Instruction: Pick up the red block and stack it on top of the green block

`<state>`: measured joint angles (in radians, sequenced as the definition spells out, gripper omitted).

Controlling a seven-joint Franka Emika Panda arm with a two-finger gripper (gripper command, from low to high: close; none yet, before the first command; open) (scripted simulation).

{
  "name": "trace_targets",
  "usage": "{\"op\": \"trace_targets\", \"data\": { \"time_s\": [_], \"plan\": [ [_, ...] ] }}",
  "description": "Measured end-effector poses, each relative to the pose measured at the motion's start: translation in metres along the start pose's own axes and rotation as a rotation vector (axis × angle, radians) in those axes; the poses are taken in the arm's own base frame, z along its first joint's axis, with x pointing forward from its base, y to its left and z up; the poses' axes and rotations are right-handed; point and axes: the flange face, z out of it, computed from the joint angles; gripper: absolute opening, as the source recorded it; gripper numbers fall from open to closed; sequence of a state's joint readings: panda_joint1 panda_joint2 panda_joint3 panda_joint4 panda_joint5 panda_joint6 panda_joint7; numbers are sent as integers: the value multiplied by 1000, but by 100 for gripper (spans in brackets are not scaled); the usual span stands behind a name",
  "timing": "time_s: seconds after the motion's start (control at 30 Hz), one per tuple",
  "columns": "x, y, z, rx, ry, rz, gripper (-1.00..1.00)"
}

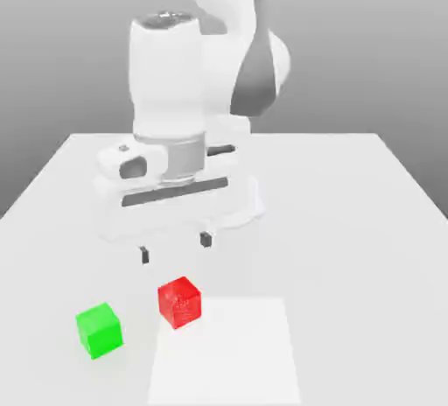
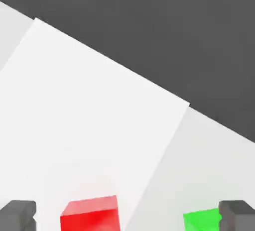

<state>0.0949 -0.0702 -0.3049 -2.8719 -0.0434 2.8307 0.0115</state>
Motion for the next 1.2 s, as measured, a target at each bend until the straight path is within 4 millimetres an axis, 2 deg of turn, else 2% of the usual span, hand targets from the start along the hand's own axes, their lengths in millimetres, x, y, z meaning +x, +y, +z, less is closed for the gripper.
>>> {"op": "trace_targets", "data": {
  "time_s": [0.2, 0.23, 0.47, 0.7, 0.77, 0.93, 1.0, 1.03, 1.13, 1.17, 1.2],
  "plan": [
    [-10, 3, 61, -9, -24, -22, 0],
    [-11, 3, 67, -8, -26, -22, -100],
    [-11, 3, 68, -7, -27, -21, -100],
    [-9, 4, 14, -6, -27, -18, -100],
    [1, 21, 2, -8, -28, 29, -100],
    [43, 97, -24, -10, -27, 217, -100],
    [49, 122, -20, -9, -26, 272, -100],
    [54, 114, -11, -9, -26, 252, -100],
    [55, 112, 21, -9, -26, 244, -100],
    [54, 111, 29, -9, -26, 244, 100],
    [54, 111, 29, -9, -26, 244, 100]
  ]
}}
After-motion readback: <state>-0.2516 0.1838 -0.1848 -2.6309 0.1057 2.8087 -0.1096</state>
